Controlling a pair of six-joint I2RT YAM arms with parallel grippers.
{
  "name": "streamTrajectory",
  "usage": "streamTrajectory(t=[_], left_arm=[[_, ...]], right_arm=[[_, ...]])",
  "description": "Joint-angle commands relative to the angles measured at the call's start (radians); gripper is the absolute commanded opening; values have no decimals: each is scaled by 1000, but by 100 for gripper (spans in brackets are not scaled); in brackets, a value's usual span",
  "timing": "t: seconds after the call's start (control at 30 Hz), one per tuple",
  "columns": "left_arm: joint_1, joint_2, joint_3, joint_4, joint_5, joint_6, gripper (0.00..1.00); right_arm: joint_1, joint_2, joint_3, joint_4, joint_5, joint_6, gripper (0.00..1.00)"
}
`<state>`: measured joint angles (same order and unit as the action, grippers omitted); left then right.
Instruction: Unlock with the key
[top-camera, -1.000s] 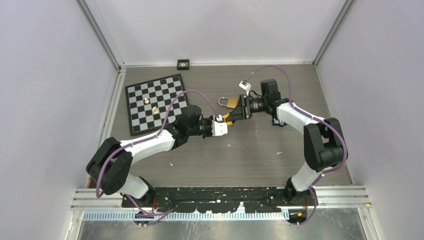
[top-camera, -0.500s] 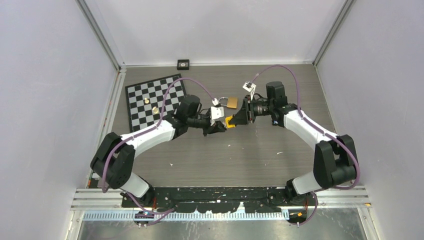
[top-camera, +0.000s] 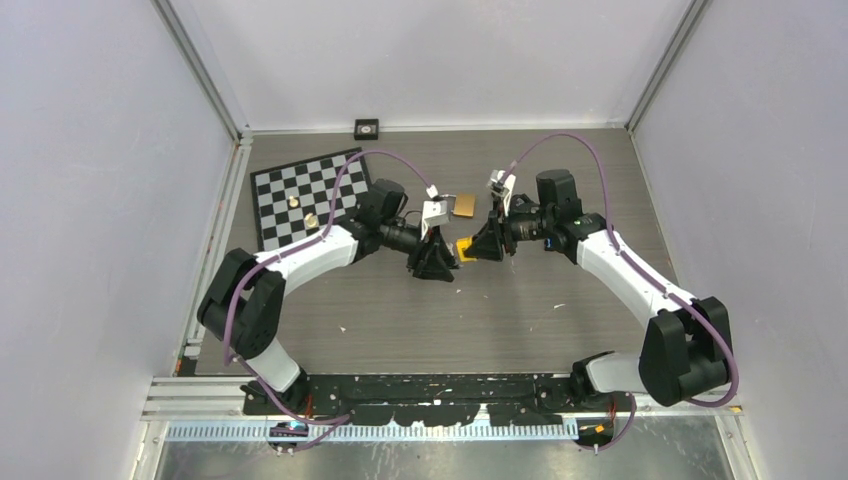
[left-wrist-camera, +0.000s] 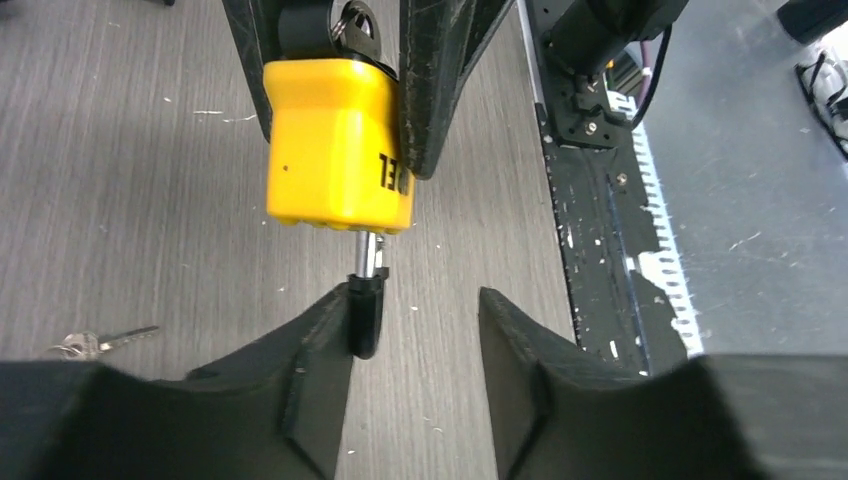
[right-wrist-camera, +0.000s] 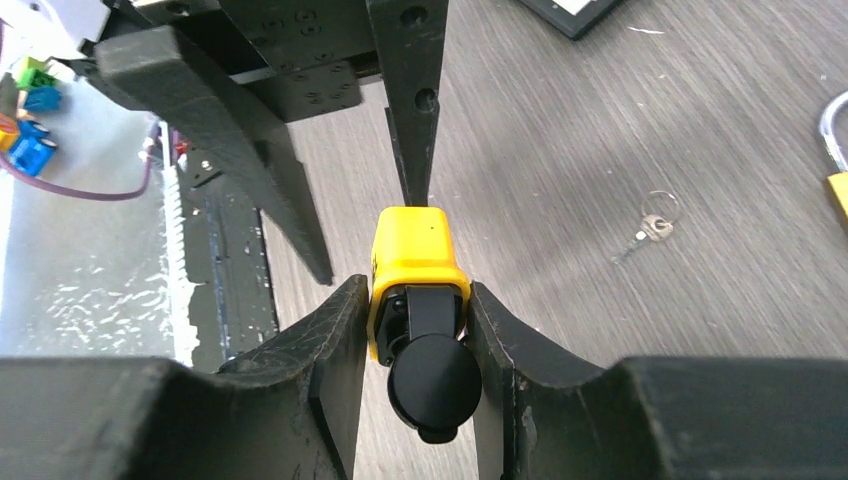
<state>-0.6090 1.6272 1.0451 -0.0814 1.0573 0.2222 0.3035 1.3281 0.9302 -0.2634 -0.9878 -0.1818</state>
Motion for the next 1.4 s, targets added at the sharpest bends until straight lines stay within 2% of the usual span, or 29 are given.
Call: streamTrajectory(t=[0.0,0.13,0.33,0.43,0.63,1.2,1.37], left_arm=[[22,-31,29,-60,41,-51,55],[46,-66,24,-45,-62,-42,70],[76,-119,23,-67,-240,24,77],[83,-136,23,-78,-278,47,79],[83,-158,25,-77,-296,55,80],[82,-122,7,-20,-234,-9,81],[82,-126,2,-24,-234,-8,81]], right_arm=[[-15,-44,21,25,99,-89,0],[-25,-23,21,48,110,-54,1],[-68,32,-4,162,142,77,1],[-92,69,-8,206,167,141,1],[-110,159,14,240,250,206,1],[-278,396,47,356,192,380,1],[-290,468,116,247,198,396,5]])
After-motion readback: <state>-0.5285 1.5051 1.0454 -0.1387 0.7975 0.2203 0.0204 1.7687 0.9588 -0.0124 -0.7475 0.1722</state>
